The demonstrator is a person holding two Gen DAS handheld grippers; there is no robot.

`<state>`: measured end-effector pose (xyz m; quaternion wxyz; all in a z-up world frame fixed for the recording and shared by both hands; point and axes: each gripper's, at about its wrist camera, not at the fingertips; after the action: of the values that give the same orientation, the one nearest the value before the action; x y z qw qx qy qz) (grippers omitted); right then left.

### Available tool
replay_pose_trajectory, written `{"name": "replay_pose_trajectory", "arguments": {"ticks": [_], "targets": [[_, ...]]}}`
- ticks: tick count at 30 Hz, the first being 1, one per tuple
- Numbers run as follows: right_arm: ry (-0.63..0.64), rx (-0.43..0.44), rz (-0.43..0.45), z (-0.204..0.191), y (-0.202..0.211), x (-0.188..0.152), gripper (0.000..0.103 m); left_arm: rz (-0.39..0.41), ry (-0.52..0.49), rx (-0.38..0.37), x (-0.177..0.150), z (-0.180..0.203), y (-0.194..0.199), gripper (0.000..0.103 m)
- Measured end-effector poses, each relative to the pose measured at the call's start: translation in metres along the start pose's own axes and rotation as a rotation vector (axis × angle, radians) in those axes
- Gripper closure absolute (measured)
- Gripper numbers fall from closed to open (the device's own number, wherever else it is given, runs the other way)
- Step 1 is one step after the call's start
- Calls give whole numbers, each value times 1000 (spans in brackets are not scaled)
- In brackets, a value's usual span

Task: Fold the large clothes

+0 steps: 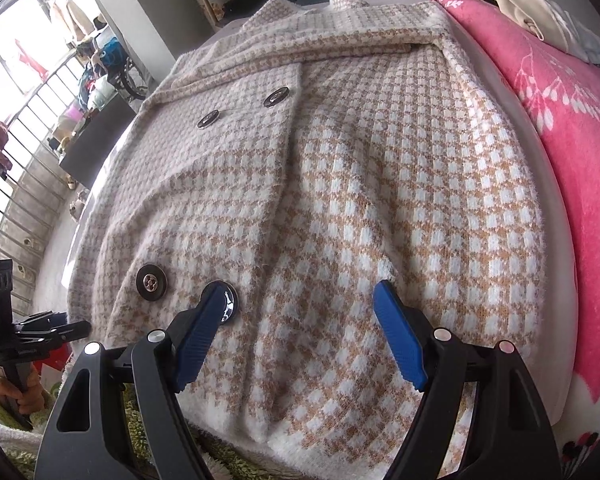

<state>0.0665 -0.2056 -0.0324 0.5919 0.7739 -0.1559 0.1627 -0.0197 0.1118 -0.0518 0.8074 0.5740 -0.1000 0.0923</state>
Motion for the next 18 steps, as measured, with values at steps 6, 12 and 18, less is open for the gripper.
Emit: {"name": "replay_pose_trajectory", "arguments": {"ticks": [6,12,18], "targets": [[10,-1,-8,0,-2,2,28,11,-72,87,-5,23,11,69],[26,-9,-6,-2,-2,3,28,44,-144,138,-4,41,22,73],[26,-44,62,9,36,-7,28,31,-168,177,0,45,14,73]]}}
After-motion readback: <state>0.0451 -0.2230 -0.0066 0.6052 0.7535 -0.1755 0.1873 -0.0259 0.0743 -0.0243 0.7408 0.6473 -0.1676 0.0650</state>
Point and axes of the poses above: each gripper's, at about its wrist camera, not at the fingertips, and y roughly against the way its jaws point, z to its right, x to its top, and after that the axes turned 2 degrees about -x, right-handed
